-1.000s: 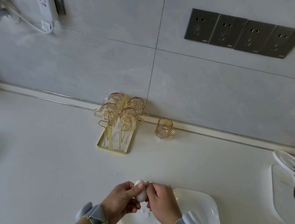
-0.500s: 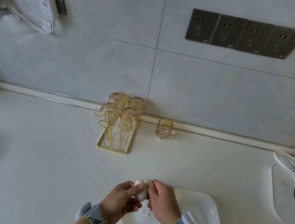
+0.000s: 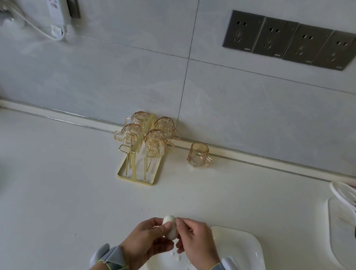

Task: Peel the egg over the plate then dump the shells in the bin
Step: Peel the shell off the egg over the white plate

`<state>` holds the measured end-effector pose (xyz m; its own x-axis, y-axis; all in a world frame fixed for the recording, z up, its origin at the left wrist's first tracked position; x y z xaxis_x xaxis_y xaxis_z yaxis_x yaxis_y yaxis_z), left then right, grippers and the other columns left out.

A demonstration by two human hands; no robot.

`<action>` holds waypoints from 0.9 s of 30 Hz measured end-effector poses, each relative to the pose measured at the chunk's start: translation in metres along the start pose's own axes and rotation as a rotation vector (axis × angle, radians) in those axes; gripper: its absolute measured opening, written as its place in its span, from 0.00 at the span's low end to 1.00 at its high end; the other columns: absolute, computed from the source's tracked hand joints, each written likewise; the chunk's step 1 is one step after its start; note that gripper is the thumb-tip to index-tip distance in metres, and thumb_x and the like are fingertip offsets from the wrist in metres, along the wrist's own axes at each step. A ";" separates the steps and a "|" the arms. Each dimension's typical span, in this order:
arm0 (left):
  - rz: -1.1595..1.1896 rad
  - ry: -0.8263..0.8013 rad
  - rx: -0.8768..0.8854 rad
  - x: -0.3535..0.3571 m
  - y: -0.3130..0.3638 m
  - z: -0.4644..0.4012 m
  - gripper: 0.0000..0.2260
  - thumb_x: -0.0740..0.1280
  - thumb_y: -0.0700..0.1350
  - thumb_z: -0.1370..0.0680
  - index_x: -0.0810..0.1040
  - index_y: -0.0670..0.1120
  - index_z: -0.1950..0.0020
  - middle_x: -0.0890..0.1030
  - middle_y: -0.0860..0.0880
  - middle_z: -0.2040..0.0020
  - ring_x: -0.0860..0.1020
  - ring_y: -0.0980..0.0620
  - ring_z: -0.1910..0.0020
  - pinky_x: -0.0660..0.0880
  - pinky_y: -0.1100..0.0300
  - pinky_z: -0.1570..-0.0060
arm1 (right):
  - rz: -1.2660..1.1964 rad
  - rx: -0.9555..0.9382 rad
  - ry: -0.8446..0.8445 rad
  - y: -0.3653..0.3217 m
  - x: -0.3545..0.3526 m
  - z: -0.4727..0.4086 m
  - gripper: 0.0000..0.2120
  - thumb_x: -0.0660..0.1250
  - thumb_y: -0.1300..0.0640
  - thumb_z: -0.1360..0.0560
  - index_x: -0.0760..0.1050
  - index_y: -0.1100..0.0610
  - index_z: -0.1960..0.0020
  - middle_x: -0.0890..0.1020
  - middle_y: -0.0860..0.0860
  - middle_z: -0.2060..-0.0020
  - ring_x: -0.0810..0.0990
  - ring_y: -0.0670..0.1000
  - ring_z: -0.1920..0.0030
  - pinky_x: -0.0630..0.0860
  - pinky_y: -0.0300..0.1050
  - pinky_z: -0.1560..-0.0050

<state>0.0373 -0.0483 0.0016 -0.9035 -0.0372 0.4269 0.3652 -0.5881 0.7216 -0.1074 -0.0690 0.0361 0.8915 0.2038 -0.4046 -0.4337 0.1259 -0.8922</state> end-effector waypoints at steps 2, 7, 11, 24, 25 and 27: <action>-0.010 -0.014 0.010 0.001 0.000 0.000 0.21 0.74 0.43 0.30 0.76 0.33 0.43 0.83 0.38 0.56 0.81 0.44 0.62 0.81 0.54 0.59 | 0.065 -0.026 0.016 -0.002 0.000 0.001 0.13 0.62 0.55 0.20 0.82 0.56 0.59 0.79 0.50 0.75 0.79 0.48 0.75 0.82 0.46 0.70; -0.040 0.004 0.025 -0.001 0.000 -0.001 0.25 0.77 0.43 0.34 0.75 0.33 0.42 0.83 0.39 0.58 0.80 0.44 0.64 0.80 0.55 0.60 | 0.164 -0.081 0.039 -0.006 0.003 0.002 0.13 0.60 0.56 0.19 0.79 0.56 0.59 0.82 0.54 0.71 0.81 0.53 0.71 0.82 0.47 0.68; -0.028 0.007 0.042 -0.001 0.001 -0.001 0.26 0.77 0.43 0.34 0.75 0.32 0.42 0.83 0.37 0.56 0.80 0.43 0.63 0.80 0.55 0.60 | 0.198 -0.100 0.047 -0.003 0.005 0.001 0.13 0.59 0.55 0.19 0.77 0.55 0.59 0.81 0.53 0.70 0.80 0.52 0.70 0.81 0.52 0.65; 0.020 -0.006 0.047 0.002 0.004 0.004 0.22 0.74 0.42 0.31 0.76 0.32 0.41 0.83 0.39 0.57 0.80 0.44 0.63 0.80 0.55 0.59 | 0.192 -0.082 0.069 0.001 0.003 -0.001 0.11 0.59 0.58 0.20 0.78 0.55 0.57 0.81 0.54 0.69 0.79 0.53 0.69 0.81 0.51 0.65; 0.027 -0.010 0.048 0.002 0.005 0.004 0.23 0.74 0.41 0.31 0.75 0.32 0.40 0.83 0.39 0.56 0.80 0.44 0.62 0.80 0.55 0.58 | 0.210 -0.089 0.073 0.002 0.002 -0.002 0.11 0.59 0.58 0.20 0.79 0.55 0.57 0.81 0.54 0.68 0.79 0.54 0.68 0.79 0.51 0.64; 0.049 -0.009 0.047 0.002 0.006 0.004 0.23 0.75 0.39 0.31 0.74 0.33 0.40 0.83 0.38 0.53 0.82 0.40 0.58 0.81 0.53 0.56 | 0.274 -0.089 0.063 0.005 0.000 -0.004 0.11 0.61 0.58 0.20 0.82 0.52 0.52 0.82 0.51 0.62 0.79 0.52 0.62 0.77 0.44 0.60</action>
<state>0.0389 -0.0484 0.0092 -0.8824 -0.0580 0.4670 0.4194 -0.5468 0.7247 -0.1089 -0.0723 0.0309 0.7504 0.1571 -0.6420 -0.6486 -0.0116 -0.7610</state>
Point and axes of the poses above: each hand's wrist, its own z-axis away from the middle knuckle, its own x-axis out of the palm, y = z × x, the point moved 5 cm from there along -z, towards the middle knuckle
